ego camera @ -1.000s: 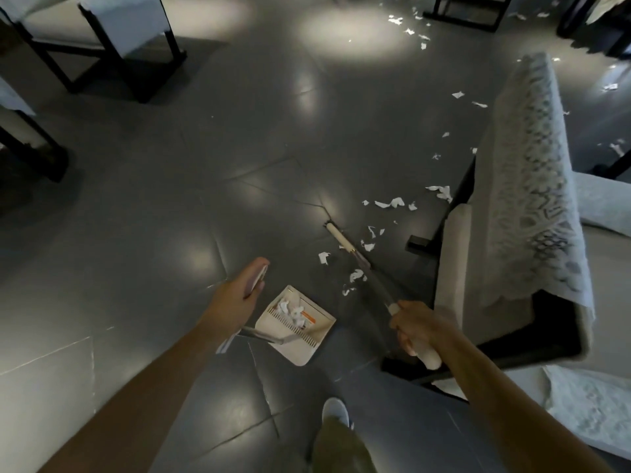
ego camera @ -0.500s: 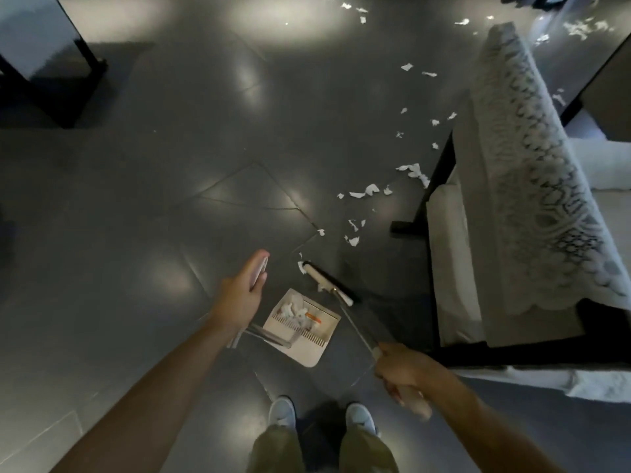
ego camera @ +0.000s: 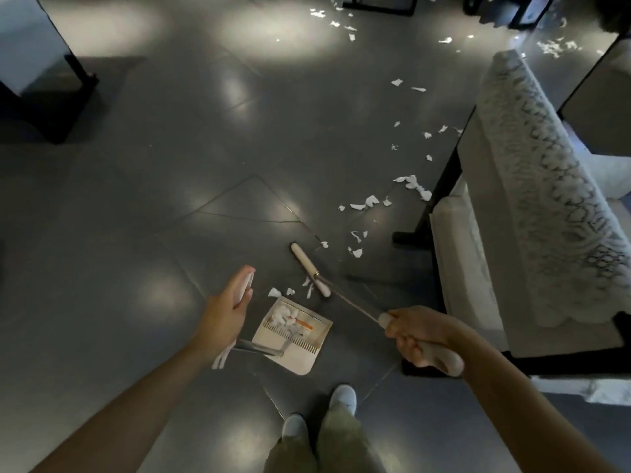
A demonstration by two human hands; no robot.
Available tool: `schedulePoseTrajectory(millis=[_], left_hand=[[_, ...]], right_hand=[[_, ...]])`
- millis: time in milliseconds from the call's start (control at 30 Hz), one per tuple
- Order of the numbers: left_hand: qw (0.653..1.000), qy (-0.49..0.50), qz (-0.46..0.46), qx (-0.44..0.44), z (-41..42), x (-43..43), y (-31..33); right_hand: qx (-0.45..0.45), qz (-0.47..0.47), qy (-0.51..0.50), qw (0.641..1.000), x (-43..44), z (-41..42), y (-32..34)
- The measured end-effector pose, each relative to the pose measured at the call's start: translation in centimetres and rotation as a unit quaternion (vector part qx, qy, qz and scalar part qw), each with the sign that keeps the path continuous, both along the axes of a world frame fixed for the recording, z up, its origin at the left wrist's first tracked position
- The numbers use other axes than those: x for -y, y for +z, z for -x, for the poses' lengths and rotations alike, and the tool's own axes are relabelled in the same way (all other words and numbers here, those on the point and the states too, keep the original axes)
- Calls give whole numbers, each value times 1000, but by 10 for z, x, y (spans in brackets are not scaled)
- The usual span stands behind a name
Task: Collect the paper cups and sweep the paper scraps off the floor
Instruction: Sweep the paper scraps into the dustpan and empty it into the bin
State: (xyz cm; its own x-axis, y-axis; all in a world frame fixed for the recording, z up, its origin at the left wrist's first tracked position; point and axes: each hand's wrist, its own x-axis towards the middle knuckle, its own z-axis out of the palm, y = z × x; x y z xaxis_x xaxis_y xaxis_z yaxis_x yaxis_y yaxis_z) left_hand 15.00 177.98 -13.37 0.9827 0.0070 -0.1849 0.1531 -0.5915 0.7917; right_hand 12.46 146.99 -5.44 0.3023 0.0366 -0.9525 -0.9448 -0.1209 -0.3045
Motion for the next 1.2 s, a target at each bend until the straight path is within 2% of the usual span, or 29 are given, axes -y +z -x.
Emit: schedulePoseTrajectory(millis=[67,233,433,700,833,933,1033,1200], left_hand=[[1000,13,7,-5,4,-13,1],[996,58,57,-21,4,-52,-7],[996,93,4,-12,-3,-83,-12],[996,85,-10,-34,-39,-119,-4],[998,49,-26,-36,-69,-128,-4],[999,10,-28,-33,-88,-127,-5],[999,-33,-24,-29,-102,-129,-4],[996,-80,-31,-29,-115,-139,-2]], right_hand=[[15,5,-1,1000,-5,-27,-10],[75,65,92,991,-7,-99,-38],[85,117,170,975,-9,-152,-80],[-6,103,240,965,-59,-138,-106],[32,119,321,939,-104,-104,-81],[24,77,288,954,-138,-78,-61],[-49,7,139,989,-157,-54,-43],[-38,-46,-5,998,-144,-38,-6]])
